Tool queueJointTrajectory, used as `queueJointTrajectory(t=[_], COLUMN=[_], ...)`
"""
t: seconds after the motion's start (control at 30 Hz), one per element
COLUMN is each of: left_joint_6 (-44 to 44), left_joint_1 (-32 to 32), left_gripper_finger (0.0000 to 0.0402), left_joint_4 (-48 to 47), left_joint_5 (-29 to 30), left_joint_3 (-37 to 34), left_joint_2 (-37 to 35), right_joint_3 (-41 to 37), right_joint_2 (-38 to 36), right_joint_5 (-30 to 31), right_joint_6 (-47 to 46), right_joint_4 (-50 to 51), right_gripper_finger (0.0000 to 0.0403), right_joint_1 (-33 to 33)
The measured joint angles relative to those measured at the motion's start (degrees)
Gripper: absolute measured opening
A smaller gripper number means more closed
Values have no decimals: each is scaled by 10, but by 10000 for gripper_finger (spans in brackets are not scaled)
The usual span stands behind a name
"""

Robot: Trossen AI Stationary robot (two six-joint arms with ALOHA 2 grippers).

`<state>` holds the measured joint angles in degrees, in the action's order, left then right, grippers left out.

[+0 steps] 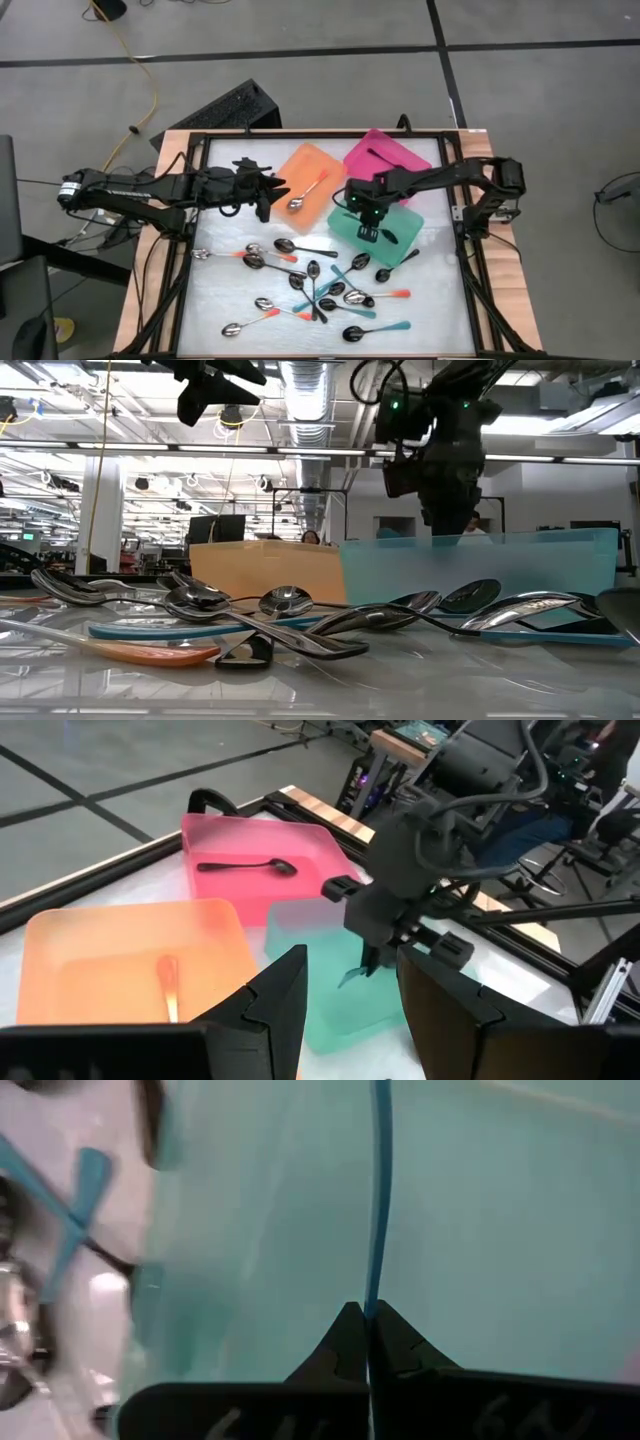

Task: Sort silverware by color (type)
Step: Put the blue spoon into the blue bin, then put the orange spoon into the orange bin

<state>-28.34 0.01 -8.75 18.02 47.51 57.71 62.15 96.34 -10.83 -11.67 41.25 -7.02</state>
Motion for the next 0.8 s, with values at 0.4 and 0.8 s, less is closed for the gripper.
queueJointTrajectory(t=[0.4, 0.8], left_joint_6=[12, 24], left_joint_1=[0, 0], left_gripper_finger=[139, 139], left_joint_4=[0, -22], left_joint_5=[-3, -62], left_joint_3=[0, 0], left_joint_2=[0, 0], right_joint_3=[0, 1], right_joint_2=[7, -62], right_joint_5=[1, -15], right_joint_6=[13, 23], right_joint_4=[-10, -10], right_gripper_finger=[53, 99], right_joint_1=[-13, -14])
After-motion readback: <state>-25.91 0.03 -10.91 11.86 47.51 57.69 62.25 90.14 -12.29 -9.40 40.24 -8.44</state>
